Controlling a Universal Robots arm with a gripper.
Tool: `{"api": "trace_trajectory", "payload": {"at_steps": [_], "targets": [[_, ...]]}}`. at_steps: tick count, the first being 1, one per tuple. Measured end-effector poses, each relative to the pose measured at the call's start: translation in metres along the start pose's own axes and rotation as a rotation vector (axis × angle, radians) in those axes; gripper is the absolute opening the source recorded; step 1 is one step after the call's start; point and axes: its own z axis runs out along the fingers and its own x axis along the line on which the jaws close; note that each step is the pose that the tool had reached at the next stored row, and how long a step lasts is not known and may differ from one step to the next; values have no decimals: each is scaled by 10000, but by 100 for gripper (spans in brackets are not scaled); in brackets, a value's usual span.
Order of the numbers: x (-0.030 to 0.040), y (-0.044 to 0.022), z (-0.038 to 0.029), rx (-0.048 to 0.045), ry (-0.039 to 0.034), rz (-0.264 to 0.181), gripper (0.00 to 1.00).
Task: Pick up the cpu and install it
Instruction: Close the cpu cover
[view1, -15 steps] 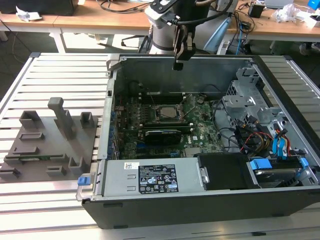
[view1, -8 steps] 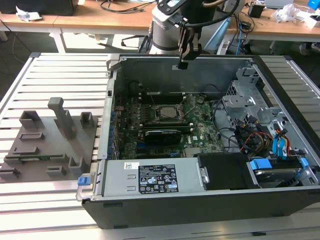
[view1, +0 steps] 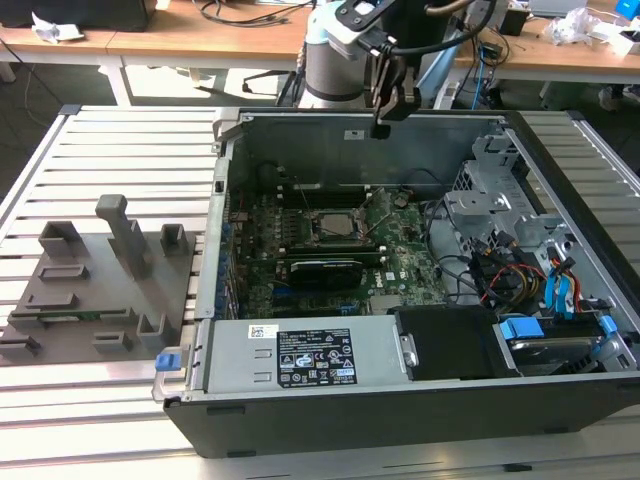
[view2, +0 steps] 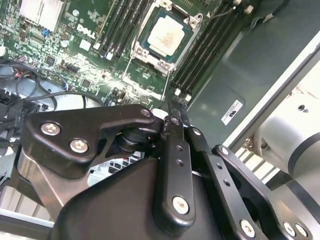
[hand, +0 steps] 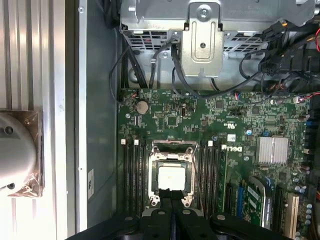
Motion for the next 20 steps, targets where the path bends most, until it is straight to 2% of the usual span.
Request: {"api": "trace_trajectory", "payload": {"at_steps": [7, 17, 20], "targets": [[-3, 130, -7, 0, 0, 0, 11], [-5, 262, -16, 1, 0, 0, 11], [-6, 323, -19, 1, 2, -1, 11]]}}
